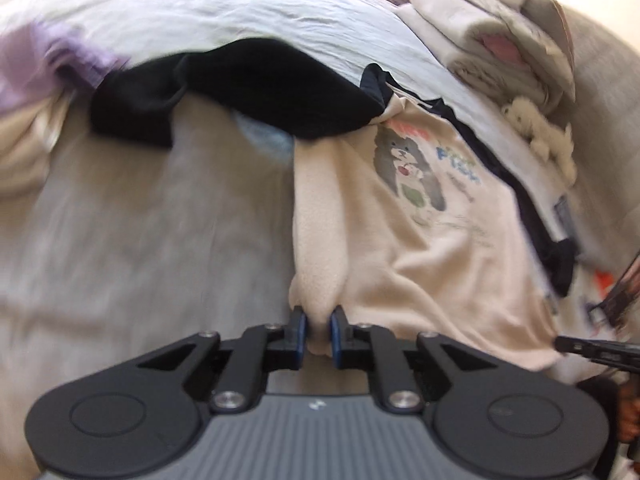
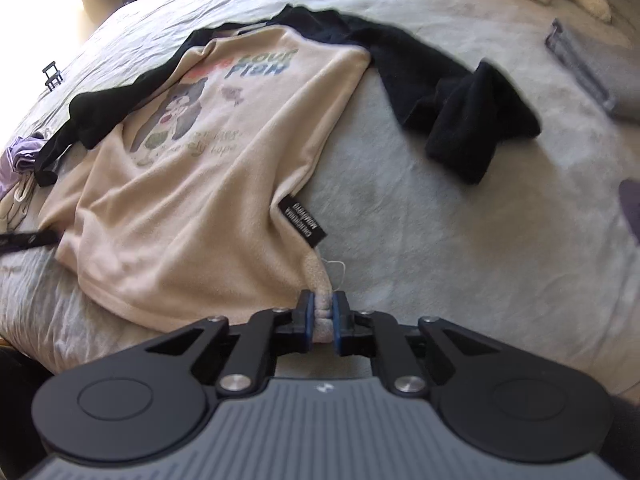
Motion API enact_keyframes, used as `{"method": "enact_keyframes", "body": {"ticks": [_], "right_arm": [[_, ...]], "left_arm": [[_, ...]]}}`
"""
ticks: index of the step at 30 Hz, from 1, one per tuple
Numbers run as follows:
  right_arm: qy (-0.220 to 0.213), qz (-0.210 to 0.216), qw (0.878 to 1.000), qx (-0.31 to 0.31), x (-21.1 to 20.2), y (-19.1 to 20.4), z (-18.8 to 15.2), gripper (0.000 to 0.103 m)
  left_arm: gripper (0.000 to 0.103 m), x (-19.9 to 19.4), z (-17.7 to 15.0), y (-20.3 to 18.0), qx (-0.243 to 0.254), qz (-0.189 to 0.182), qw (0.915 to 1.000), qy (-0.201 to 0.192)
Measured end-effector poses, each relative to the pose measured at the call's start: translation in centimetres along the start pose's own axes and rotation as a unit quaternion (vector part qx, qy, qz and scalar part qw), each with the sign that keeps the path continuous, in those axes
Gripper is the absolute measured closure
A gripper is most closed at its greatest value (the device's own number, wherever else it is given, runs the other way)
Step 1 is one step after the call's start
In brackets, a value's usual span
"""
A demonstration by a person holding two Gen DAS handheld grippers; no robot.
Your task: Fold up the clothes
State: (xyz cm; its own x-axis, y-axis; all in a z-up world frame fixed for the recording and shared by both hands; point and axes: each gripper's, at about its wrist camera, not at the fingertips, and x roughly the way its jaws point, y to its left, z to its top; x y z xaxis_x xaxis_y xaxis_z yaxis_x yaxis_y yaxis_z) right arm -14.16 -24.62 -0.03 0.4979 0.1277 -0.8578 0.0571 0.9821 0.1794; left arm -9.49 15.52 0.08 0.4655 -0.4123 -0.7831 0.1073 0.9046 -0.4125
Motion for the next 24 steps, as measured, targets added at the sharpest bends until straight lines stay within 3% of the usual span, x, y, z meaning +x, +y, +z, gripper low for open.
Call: {"method": "enact_keyframes", "body": {"ticks": [5,8,15,24], "right_arm": [[-0.011,-0.010,1.000,-0.014,-3.0,-1.0,1.2,0.095],[-0.016,-0.020,0.999,-0.033,-5.0,-1.2,1.6,0.095],[0.001,-0.048,0.996,-0.078,-6.9,-1.0,0.9,0.095],[0.067,-0.049,0.994,-0.070,-1.2,-1.8,-1.0,0.095]], "left_arm": [[0.091,-3.0,-2.1,1.2,-0.063,-0.056,0.9964,0.012],[0.091,-3.6,-3.0,0.4,-0.062,-0.072,0.9952,0.024],[0.091,-3.1,-4.1,-2.2,0.008,-0.039,0.9976,0.057],[0.090,0.6,-4.7,-1.5,0.036,0.010,0.9953,0.089]]}}
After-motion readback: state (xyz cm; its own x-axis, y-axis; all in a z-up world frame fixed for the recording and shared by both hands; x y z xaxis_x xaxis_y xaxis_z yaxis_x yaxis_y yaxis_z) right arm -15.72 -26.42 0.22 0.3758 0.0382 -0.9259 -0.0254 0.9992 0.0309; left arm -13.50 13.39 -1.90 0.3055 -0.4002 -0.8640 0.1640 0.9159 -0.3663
